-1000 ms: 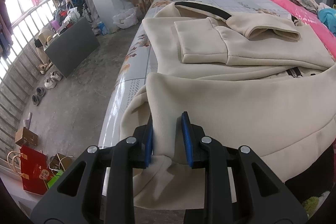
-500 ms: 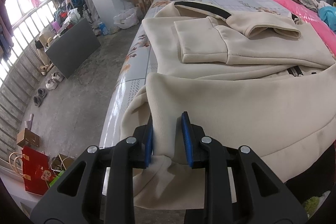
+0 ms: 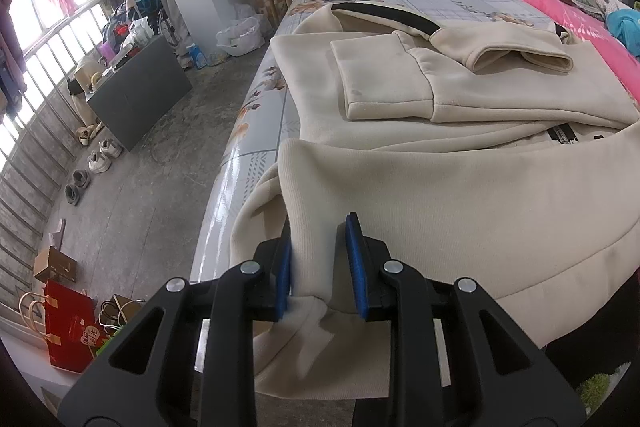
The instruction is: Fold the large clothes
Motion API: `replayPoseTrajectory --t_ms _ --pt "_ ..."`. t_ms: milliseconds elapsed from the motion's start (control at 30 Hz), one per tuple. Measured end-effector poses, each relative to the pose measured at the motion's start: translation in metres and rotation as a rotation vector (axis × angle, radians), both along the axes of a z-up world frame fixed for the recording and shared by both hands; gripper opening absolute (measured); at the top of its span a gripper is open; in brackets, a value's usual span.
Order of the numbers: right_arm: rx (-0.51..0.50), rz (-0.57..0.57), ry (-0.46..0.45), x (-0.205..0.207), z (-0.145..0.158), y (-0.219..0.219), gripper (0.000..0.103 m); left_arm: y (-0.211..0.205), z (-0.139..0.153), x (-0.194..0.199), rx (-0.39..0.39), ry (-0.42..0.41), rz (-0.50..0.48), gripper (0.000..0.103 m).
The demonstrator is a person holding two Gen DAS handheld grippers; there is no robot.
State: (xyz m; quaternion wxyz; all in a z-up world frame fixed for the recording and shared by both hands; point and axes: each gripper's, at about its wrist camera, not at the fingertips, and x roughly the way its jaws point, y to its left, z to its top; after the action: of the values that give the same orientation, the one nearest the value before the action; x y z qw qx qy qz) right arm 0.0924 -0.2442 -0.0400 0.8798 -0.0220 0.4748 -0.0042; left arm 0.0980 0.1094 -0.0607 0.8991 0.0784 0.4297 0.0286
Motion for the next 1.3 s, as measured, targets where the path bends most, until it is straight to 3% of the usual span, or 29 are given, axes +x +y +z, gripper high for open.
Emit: replayPoseTrajectory --t_ms 1300 --pt "-0.001 -0.01 -0.006 -0.0004 -0.0017 -0.0002 0.02 -0.0001 0.0006 -0.0001 0.01 -0.005 -0.001 0.024"
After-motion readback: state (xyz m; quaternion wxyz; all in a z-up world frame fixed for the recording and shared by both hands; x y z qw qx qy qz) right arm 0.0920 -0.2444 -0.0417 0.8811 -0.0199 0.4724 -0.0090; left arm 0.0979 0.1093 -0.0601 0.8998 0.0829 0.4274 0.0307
